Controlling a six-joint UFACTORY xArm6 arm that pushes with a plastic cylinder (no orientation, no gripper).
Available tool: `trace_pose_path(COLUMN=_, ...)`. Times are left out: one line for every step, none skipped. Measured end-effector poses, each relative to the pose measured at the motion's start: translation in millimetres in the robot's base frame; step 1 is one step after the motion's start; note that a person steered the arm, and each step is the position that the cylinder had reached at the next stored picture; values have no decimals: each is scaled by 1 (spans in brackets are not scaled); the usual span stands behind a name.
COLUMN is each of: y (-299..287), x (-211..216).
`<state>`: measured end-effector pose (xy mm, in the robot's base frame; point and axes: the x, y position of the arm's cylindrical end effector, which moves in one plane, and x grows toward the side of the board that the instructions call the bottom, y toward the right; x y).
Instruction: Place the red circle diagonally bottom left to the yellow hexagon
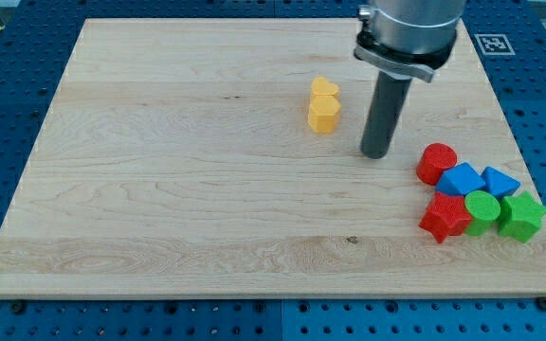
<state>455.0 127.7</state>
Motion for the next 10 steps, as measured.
trace_pose_path(y=19, x=-3)
trace_pose_path(y=45, x=-6)
trace_pose_path(y=77, x=-13)
trace_pose_path(y=110, x=-11)
trace_pose_path(y=113, x=3)
trace_pose_path(y=110, x=14)
trace_pose_path(y=95, x=16)
trace_pose_path(y=71, x=16)
trace_pose_path(y=48, x=21)
trace_pose_path(y=23, x=36)
